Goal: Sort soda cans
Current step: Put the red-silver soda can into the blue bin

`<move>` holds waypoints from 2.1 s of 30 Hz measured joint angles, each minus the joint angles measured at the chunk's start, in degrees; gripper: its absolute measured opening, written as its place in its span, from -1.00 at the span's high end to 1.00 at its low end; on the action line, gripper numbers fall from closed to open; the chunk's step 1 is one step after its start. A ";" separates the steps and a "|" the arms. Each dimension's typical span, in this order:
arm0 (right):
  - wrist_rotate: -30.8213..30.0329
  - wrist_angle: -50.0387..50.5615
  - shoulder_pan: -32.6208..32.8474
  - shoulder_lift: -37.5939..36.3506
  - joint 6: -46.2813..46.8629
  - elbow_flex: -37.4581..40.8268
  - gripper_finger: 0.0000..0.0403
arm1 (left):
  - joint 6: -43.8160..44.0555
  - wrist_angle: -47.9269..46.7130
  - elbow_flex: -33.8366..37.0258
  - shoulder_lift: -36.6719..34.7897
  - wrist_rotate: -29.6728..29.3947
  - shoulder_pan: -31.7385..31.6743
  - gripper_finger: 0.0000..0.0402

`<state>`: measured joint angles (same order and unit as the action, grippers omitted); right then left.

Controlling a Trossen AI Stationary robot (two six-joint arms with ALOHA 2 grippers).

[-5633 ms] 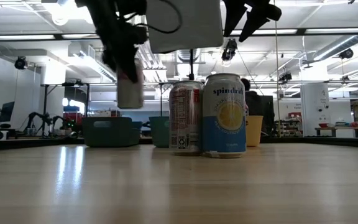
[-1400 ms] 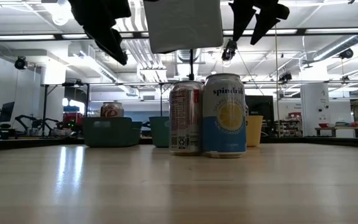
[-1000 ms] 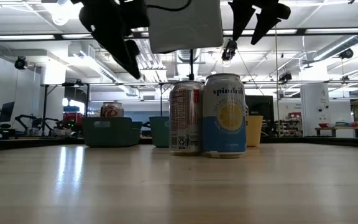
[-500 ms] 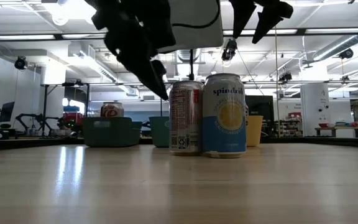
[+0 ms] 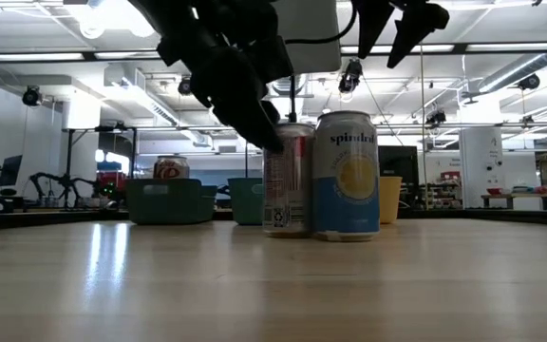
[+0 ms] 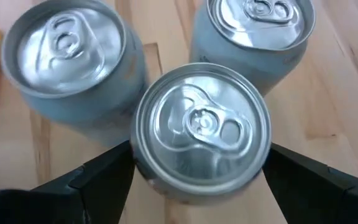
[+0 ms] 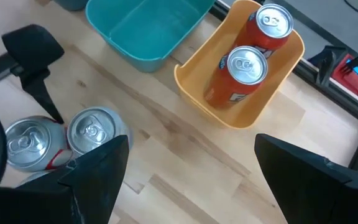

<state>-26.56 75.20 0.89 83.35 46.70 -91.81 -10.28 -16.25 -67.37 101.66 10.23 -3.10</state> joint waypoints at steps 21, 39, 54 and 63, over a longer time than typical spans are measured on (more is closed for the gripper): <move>1.51 0.15 0.00 0.00 0.29 0.00 -0.71 | 9.94 9.48 0.00 4.88 -0.38 0.49 -0.56; 1.52 -0.05 0.00 0.00 0.87 0.00 -0.71 | 12.40 7.85 0.04 3.81 -6.05 2.05 -0.55; 2.54 -0.12 0.00 0.00 -0.07 0.00 -0.71 | 12.20 -8.56 1.40 -17.31 -21.22 0.29 -0.55; 1.00 -1.07 -0.04 0.00 -0.26 0.00 -0.71 | 20.80 -12.18 1.86 -26.88 -36.30 -15.17 -0.55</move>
<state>-25.56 74.13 0.84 83.35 46.44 -91.81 10.52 -28.42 -65.51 74.78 -26.07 -18.27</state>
